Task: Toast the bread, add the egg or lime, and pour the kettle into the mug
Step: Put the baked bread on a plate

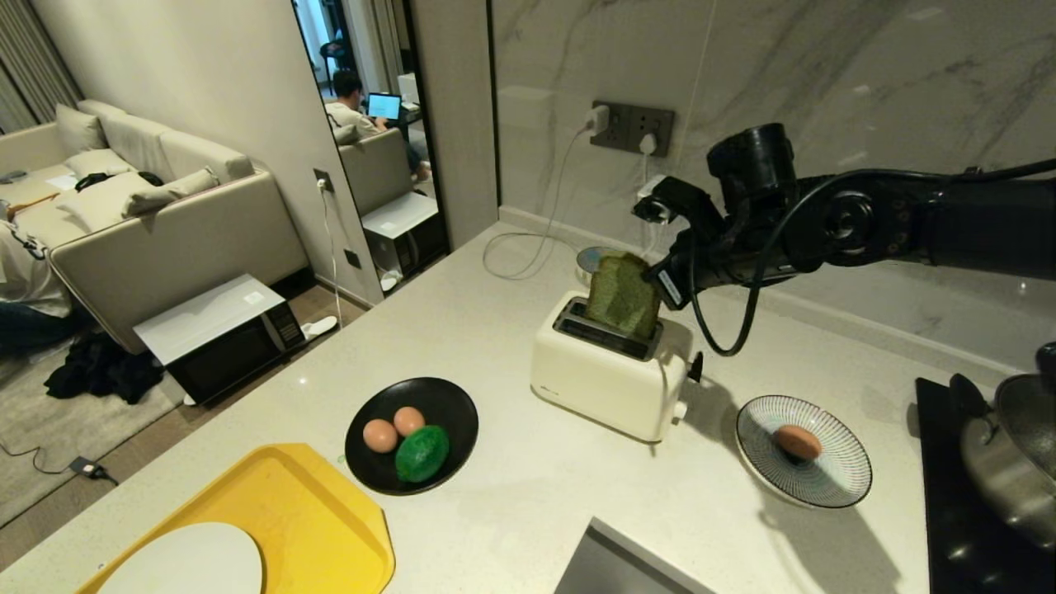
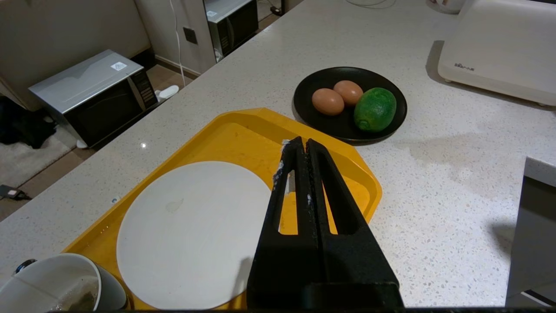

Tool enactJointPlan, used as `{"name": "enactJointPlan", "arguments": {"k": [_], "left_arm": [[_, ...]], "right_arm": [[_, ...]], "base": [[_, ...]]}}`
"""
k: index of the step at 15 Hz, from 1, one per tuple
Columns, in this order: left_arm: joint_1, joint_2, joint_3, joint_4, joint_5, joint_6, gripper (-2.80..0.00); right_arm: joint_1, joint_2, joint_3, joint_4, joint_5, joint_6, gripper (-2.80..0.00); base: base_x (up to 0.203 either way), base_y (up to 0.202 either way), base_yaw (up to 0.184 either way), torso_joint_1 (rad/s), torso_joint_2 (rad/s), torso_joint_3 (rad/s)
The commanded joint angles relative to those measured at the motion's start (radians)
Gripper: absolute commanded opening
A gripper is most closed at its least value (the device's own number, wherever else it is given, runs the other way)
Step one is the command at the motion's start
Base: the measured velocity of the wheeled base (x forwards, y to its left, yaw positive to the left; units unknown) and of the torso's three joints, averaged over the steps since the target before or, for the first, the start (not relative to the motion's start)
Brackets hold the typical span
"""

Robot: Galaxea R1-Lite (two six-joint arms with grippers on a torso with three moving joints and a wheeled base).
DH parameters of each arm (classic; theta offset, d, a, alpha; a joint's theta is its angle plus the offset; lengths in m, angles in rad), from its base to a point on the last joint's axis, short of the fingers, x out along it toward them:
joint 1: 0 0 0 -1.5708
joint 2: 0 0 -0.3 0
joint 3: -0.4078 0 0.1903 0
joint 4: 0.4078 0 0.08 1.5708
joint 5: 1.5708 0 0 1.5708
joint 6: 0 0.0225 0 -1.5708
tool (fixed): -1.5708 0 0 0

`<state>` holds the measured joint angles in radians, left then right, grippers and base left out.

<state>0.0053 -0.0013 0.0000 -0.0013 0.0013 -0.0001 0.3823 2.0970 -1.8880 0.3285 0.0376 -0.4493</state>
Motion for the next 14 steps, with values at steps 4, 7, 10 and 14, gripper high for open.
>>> {"name": "enactJointPlan", "arguments": {"k": [4, 7, 10, 14], "left_arm": [[0.001, 0.000, 0.000, 0.000, 0.000, 0.000, -2.80], [0.001, 0.000, 0.000, 0.000, 0.000, -0.001, -2.80], [0.001, 0.000, 0.000, 0.000, 0.000, -0.001, -2.80], [0.001, 0.000, 0.000, 0.000, 0.000, -0.001, -2.80]], "right_arm": [[-0.004, -0.247, 0.130, 0.001, 0.003, 0.018, -2.80], [-0.012, -0.352, 0.196, 0.001, -0.004, 0.028, -2.80], [-0.026, -0.451, 0.270, 0.001, -0.014, 0.026, -2.80], [-0.030, -0.536, 0.345, 0.000, -0.114, 0.023, -2.80]], "base": [[0.000, 0.000, 0.000, 0.000, 0.00, 0.000], [0.000, 0.000, 0.000, 0.000, 0.00, 0.000], [0.000, 0.000, 0.000, 0.000, 0.00, 0.000], [0.000, 0.000, 0.000, 0.000, 0.00, 0.000]]}}
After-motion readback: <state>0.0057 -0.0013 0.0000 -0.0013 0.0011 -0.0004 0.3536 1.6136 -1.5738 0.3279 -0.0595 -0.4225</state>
